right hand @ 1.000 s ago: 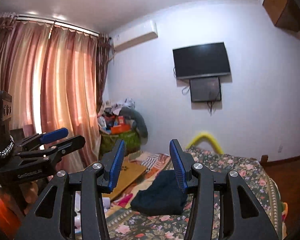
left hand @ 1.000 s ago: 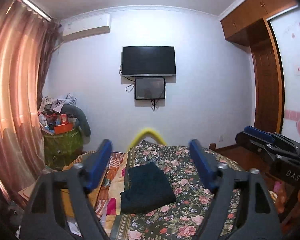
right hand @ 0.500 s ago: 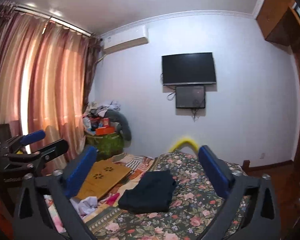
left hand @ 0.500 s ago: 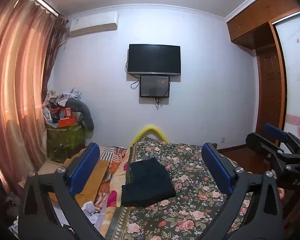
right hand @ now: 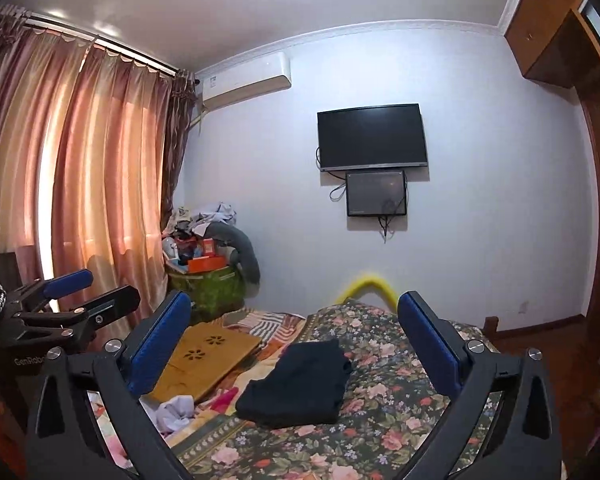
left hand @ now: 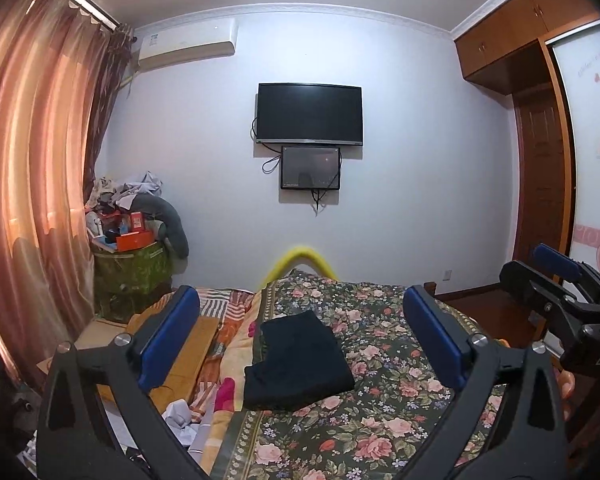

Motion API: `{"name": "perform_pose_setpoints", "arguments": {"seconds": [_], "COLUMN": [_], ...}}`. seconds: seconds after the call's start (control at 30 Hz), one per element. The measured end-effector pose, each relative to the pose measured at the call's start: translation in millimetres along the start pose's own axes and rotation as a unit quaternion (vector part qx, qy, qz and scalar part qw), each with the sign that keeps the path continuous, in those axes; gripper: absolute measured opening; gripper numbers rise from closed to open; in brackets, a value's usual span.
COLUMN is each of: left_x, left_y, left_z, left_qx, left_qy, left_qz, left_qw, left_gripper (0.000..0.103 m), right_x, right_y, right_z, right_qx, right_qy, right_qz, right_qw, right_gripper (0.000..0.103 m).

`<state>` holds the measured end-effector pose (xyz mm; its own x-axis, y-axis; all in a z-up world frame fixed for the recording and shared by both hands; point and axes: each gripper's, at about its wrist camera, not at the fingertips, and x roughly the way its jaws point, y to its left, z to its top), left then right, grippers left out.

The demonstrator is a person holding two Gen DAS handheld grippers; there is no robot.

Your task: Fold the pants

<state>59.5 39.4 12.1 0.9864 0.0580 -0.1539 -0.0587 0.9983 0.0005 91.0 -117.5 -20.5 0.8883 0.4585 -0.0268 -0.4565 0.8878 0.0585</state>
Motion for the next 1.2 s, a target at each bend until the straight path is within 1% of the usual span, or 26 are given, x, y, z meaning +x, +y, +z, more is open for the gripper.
{"name": "perform_pose_setpoints", "arguments": {"seconds": [0.13,0.37,0.77,1.2], "left_x": [2.7,5.6,7.7,9.5], "left_y": [-2.1,0.5,2.8,-3.3], "left_z": [-3.2,-5.9,-7.1,-9.1], "left_qx": [-0.001,-0.003,-0.007,-0.004], "left_qy": [0.006,0.011,0.01,0.012], "left_qz": [-0.004,-0.001,0.0,-0.009], "left_qw": [1.0,0.9999,0.9999,0.9999], "left_gripper": [0.103,0.103,0.103,0.103], "right_x": [0.5,-1.5,-0.9,-3.1], "right_y": [-2.2,-0.8,1.0,-0.5], "right_z": [-1.2,-0.1,2.7,3.6], "right_qx": [0.006,0.003,0.003,0.011], "right_qy": [0.006,0.012,0.02,0.022], "right_qz": [0.002,0.002,-0.001,-0.004], "right_qw": [1.0,1.0,1.0,1.0], "right_gripper": [0.103,0.103,0.103,0.103]}}
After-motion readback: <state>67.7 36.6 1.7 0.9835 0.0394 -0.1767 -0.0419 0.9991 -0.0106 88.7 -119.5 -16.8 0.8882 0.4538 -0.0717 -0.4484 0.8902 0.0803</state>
